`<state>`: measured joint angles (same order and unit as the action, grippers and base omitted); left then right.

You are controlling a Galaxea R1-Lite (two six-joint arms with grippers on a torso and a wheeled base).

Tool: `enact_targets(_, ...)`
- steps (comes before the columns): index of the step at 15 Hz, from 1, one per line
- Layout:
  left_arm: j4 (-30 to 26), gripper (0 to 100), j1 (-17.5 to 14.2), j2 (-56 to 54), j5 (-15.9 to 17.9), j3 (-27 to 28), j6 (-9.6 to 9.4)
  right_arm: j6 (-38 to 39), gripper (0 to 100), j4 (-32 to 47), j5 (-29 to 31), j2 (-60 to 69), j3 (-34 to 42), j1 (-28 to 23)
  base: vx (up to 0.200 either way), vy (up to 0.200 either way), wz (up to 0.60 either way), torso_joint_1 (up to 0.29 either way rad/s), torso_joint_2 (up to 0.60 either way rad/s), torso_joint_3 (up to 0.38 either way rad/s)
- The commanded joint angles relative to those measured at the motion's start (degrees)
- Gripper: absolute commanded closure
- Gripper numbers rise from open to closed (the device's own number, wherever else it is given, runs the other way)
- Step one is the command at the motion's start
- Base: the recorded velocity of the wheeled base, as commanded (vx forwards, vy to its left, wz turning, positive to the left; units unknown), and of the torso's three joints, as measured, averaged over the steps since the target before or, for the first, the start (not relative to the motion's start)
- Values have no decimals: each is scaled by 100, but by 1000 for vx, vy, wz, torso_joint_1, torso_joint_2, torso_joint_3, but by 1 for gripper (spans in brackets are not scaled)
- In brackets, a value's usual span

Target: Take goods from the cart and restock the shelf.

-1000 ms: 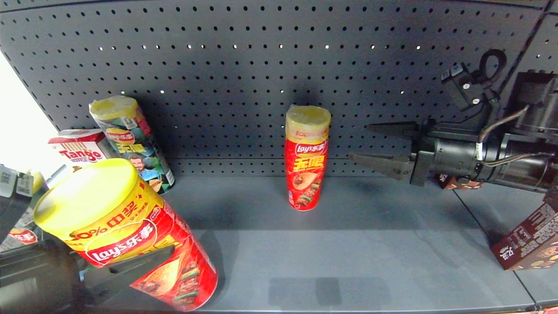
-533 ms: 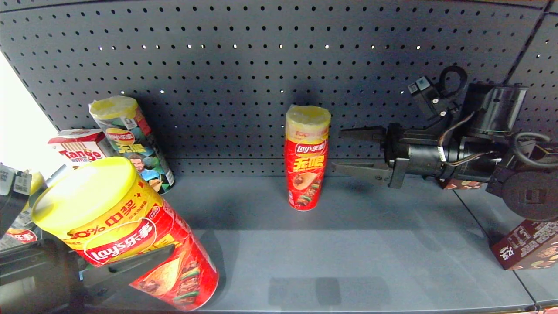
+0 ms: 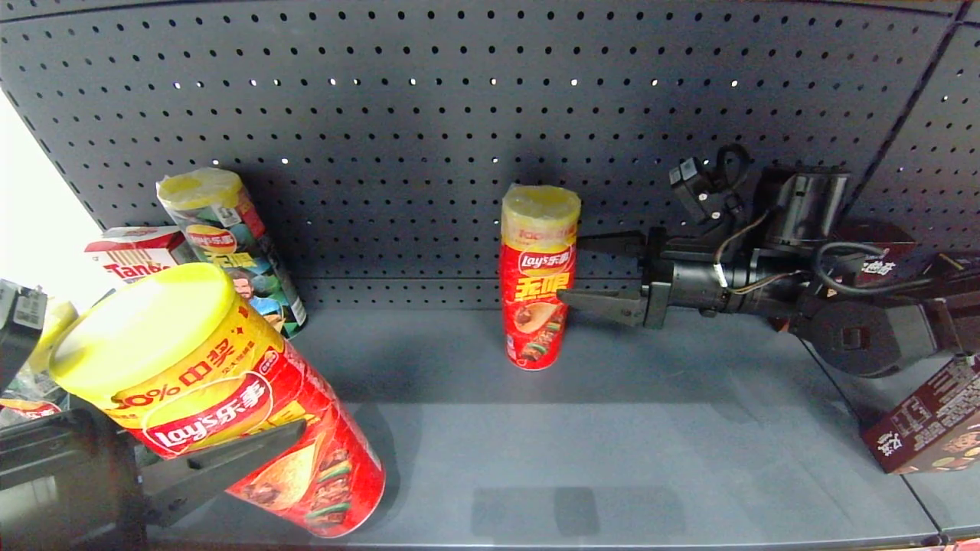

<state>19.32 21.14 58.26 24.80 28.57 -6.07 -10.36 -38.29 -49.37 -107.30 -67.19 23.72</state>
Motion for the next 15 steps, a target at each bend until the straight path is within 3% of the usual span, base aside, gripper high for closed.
enact_targets(1, 1, 100, -4, 10, -1, 17, 1, -1, 0, -47, -2, -326, -136, 18, 0, 0, 0, 0, 0, 0)
enact_targets(15, 1, 100, -22, 80, -27, -45, 1, 8, 0, -469, -2, -1495, -848, 291, 0, 0, 0, 0, 0, 0)
